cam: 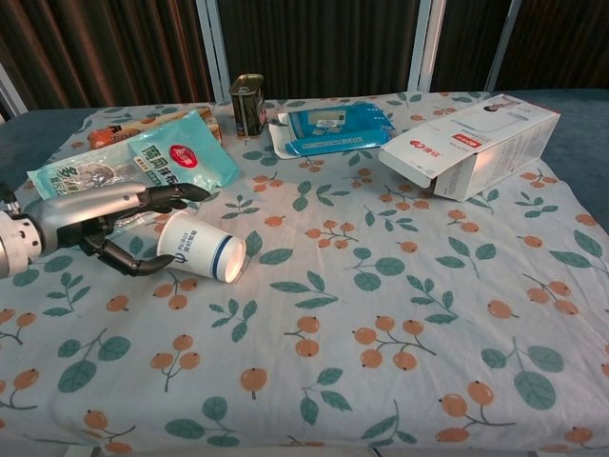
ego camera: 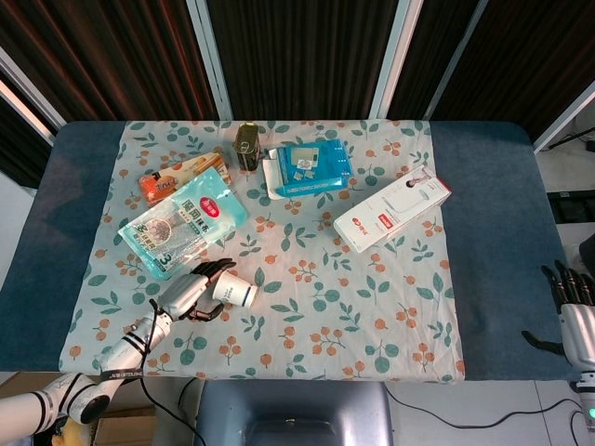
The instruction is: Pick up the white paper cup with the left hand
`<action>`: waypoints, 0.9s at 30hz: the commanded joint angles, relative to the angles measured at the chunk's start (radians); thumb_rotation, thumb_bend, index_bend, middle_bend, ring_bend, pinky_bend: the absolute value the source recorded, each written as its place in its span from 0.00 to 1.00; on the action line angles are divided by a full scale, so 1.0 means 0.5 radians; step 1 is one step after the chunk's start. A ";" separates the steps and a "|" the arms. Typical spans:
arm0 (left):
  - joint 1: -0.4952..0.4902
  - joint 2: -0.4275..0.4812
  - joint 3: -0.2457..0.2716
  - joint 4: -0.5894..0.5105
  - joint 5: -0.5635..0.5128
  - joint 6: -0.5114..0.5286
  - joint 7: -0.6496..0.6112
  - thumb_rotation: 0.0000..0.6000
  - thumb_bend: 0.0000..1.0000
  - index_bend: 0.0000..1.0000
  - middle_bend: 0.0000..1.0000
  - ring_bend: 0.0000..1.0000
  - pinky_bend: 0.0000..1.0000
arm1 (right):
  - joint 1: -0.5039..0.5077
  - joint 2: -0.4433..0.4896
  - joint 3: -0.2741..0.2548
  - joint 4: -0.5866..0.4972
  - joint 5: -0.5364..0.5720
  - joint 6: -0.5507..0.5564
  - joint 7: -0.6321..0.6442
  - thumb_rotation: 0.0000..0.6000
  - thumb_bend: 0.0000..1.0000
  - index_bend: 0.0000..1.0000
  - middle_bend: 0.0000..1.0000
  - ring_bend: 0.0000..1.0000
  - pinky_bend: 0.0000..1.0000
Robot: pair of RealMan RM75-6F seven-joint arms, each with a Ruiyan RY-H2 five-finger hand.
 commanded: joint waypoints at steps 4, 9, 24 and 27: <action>-0.032 0.106 -0.022 -0.215 0.062 0.152 0.937 1.00 0.39 0.00 0.00 0.00 0.00 | 0.002 -0.010 -0.001 0.016 0.005 -0.008 0.007 1.00 0.11 0.00 0.00 0.00 0.00; -0.112 0.193 -0.066 -0.502 -0.106 0.065 1.560 1.00 0.39 0.00 0.00 0.00 0.00 | 0.001 -0.015 -0.004 0.023 0.005 -0.010 0.008 1.00 0.11 0.00 0.00 0.00 0.00; -0.337 -0.005 -0.037 -0.598 -0.782 -0.018 2.590 1.00 0.38 0.00 0.00 0.00 0.00 | -0.001 -0.012 0.004 0.061 0.023 -0.021 0.065 1.00 0.11 0.00 0.00 0.00 0.00; -0.379 -0.030 -0.026 -0.586 -0.890 -0.017 2.659 1.00 0.38 0.00 0.00 0.00 0.00 | -0.002 -0.012 0.005 0.073 0.026 -0.024 0.078 1.00 0.11 0.00 0.00 0.00 0.00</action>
